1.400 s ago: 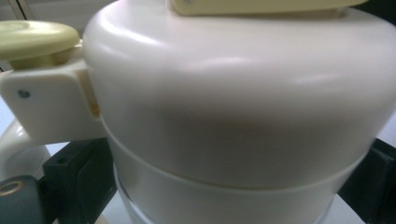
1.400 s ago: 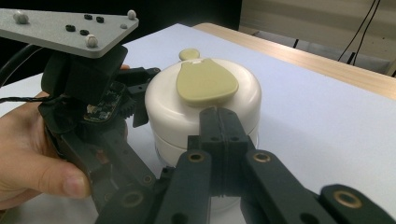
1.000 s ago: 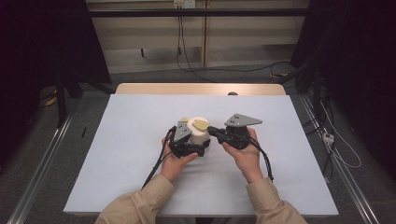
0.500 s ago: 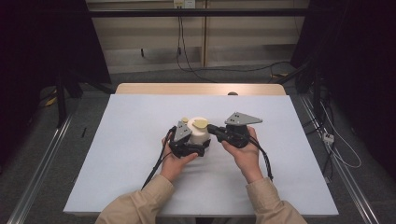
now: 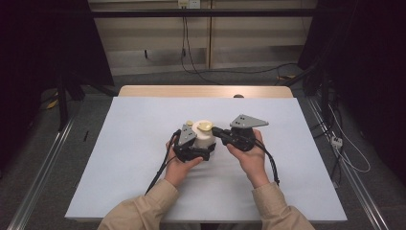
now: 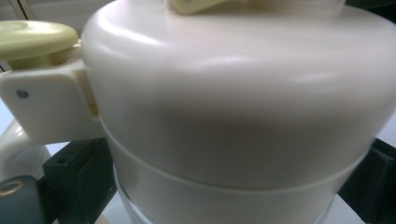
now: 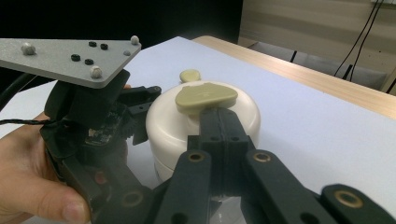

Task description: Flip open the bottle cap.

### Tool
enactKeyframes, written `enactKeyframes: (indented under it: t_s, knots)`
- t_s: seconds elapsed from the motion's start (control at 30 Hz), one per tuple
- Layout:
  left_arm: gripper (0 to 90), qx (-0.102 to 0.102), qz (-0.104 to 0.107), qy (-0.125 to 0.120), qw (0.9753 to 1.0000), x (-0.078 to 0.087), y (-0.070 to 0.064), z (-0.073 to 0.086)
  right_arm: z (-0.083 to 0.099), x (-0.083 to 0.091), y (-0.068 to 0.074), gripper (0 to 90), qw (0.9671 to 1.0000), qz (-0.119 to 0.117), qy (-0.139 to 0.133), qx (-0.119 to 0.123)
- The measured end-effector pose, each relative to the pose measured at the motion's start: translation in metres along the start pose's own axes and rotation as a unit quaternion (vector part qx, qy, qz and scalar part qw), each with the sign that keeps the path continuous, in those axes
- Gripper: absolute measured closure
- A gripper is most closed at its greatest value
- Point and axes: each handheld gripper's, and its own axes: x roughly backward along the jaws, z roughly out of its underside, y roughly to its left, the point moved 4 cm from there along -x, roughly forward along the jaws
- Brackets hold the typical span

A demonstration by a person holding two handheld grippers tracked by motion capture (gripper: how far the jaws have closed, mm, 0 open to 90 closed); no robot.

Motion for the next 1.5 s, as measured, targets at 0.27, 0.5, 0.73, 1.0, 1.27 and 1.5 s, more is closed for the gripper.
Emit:
enactKeyframes:
  t_s: [0.27,0.5,0.73,1.0,1.27,1.5]
  knots:
    - [4.7,0.0,-0.001,0.0,1.0,-0.0001,-0.0001,0.0,-0.0006,-0.0009,-0.0004,90.0,1.0,0.0,-0.001,0.0]
    - [4.7,0.0,-0.001,0.0,1.0,-0.0001,-0.0001,0.0,-0.0016,-0.0014,-0.0003,90.0,1.0,0.002,0.0,0.003]
    - [4.7,-0.001,-0.001,0.0,1.0,-0.0001,-0.0001,0.0,-0.0025,-0.0014,-0.0008,90.0,1.0,0.0,-0.002,0.002]
    - [4.7,-0.001,-0.003,-0.001,1.0,-0.0002,-0.0002,-0.0001,-0.0055,-0.0043,0.0028,90.0,1.0,-0.006,-0.003,0.004]
    - [4.7,-0.001,-0.001,0.0,1.0,-0.0002,-0.0001,-0.0001,-0.0054,-0.006,0.0028,90.0,1.0,-0.008,-0.005,0.002]
    - [4.7,-0.001,-0.002,0.0,1.0,-0.0002,-0.0001,-0.0001,-0.0062,-0.0063,0.0024,90.0,0.9999,-0.01,-0.006,0.001]
